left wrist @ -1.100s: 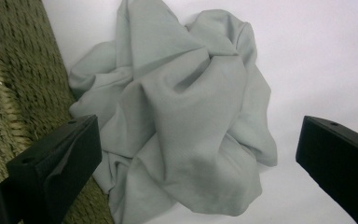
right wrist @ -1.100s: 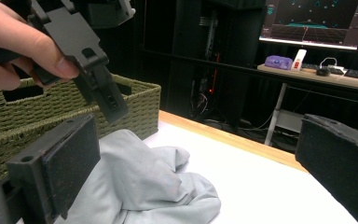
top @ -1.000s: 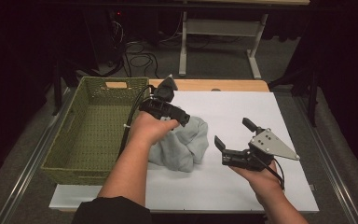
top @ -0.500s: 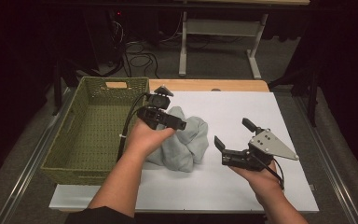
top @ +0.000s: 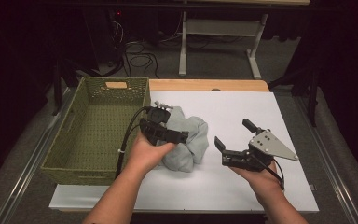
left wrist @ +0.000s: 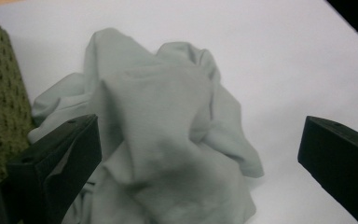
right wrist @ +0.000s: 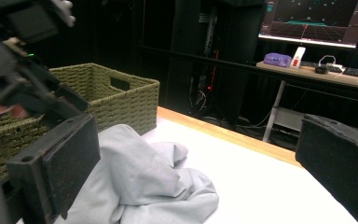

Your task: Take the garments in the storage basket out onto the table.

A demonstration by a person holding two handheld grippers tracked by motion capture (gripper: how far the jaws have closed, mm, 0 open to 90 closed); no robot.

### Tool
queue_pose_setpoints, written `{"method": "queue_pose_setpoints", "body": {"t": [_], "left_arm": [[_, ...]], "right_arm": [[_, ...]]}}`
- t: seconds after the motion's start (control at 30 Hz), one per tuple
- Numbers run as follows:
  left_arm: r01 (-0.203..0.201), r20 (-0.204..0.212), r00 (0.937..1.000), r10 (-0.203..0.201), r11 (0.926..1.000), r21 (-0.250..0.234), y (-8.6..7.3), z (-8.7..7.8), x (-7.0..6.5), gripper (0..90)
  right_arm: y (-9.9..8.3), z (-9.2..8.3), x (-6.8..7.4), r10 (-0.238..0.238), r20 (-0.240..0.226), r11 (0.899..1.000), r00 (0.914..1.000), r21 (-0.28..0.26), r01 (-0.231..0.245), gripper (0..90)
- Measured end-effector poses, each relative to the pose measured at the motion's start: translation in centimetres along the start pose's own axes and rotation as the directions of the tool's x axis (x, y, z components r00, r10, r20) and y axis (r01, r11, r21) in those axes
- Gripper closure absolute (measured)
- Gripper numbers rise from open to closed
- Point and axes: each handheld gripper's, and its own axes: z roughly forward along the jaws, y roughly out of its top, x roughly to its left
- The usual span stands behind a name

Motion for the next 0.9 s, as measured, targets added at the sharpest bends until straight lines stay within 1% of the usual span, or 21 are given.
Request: {"method": "queue_pose_setpoints", "body": {"t": [0.1, 0.17, 0.2, 0.3, 0.4, 0.47, 0.53, 0.6, 0.67, 0.7, 0.73, 0.77, 0.8, 0.83, 0.87, 0.9], "left_arm": [[-0.021, 0.010, 0.9997, 0.021, 0.9985, -0.051, -0.9, -0.1, -0.7, 0.1], [-0.029, 0.006, 0.9995, 0.030, 0.9968, -0.075, -1.6, -0.2, -1.0, 0.1], [-0.037, 0.008, 0.9993, 0.038, 0.9947, -0.096, -2.1, -0.2, -1.2, 0.1], [-0.054, 0.001, 0.9985, 0.055, 0.9901, -0.129, -3.1, -0.2, -1.5, 0.1], [-0.067, 0.011, 0.9975, 0.070, 0.9821, -0.176, -4.3, -0.2, -1.8, 0.1], [-0.071, 0.028, 0.9965, 0.078, 0.9750, -0.211, -5.2, -0.1, -1.9, 0.1], [-0.086, 0.025, 0.9953, 0.094, 0.9685, -0.234, -5.9, -0.1, -1.8, 0.1], [-0.089, 0.021, 0.9950, 0.098, 0.9623, -0.257, -6.5, -0.2, -1.7, 0.1], [-0.086, 0.032, 0.9946, 0.099, 0.9552, -0.283, -7.0, -0.4, -1.5, 0.1], [-0.086, 0.031, 0.9944, 0.101, 0.9482, -0.306, -7.3, -0.5, -1.5, 0.1], [-0.087, 0.036, 0.9940, 0.104, 0.9457, -0.313, -7.5, -0.6, -1.5, 0.1], [-0.093, 0.044, 0.9925, 0.114, 0.9401, -0.328, -7.7, -0.7, -1.6, 0.1], [-0.103, 0.046, 0.9911, 0.125, 0.9373, -0.333, -8.0, -0.7, -1.7, 0.1], [-0.120, 0.057, 0.9876, 0.146, 0.9362, -0.331, -8.3, -0.6, -1.9, 0.1], [-0.120, 0.057, 0.9876, 0.146, 0.9362, -0.331, -8.3, -0.6, -1.9, 0.1], [-0.155, 0.068, 0.9802, 0.186, 0.9341, -0.322, -8.8, -0.4, -2.3, 0.1]], "right_arm": [[-0.1, 0.0, 0.0, 0.004, 0.001, 1.000, 1.0000, 0.003, -0.004, 0.6], [-0.1, 0.0, 0.0, 0.004, 0.002, 1.000, 1.0000, 0.006, -0.004, 0.6], [-0.2, 0.0, 0.0, 0.004, 0.002, 1.000, 1.0000, 0.007, -0.004, 0.6], [-0.2, 0.0, 0.1, 0.004, 0.002, 1.000, 1.0000, 0.009, -0.004, 0.6], [-0.3, 0.0, 0.0, 0.005, 0.007, 1.000, 1.0000, 0.012, -0.005, 0.6], [-0.4, 0.0, -0.1, 0.007, 0.011, 1.000, 0.9999, 0.018, -0.007, 0.6], [-0.5, -0.1, -0.2, 0.015, 0.009, 1.000, 0.9998, 0.021, -0.015, 0.6], [-0.5, -0.2, -0.2, 0.014, 0.009, 1.000, 0.9999, 0.021, -0.014, 0.6], [-0.7, -0.3, 0.0, 0.007, 0.008, 1.000, 0.9999, 0.026, -0.007, 0.6], [-0.8, -0.3, 0.1, 0.009, 0.007, 1.000, 0.9999, 0.029, -0.009, 0.6], [-1.0, -0.4, 0.1, 0.002, 0.009, 0.999, 1.0000, 0.037, -0.003, 0.6], [-1.0, -0.4, 0.2, 0.002, 0.009, 0.999, 1.0000, 0.039, -0.002, 0.6], [-1.2, -0.4, 0.2, -0.003, 0.009, 0.999, 1.0000, 0.044, 0.002, 0.6], [-1.3, -0.4, 0.2, -0.006, 0.011, 0.999, 0.9999, 0.050, 0.005, 0.6], [-1.3, -0.4, 0.2, -0.006, 0.011, 0.999, 0.9999, 0.050, 0.005, 0.6], [-1.5, -0.5, 0.3, -0.009, 0.012, 0.998, 0.9999, 0.057, 0.008, 0.6]]}}
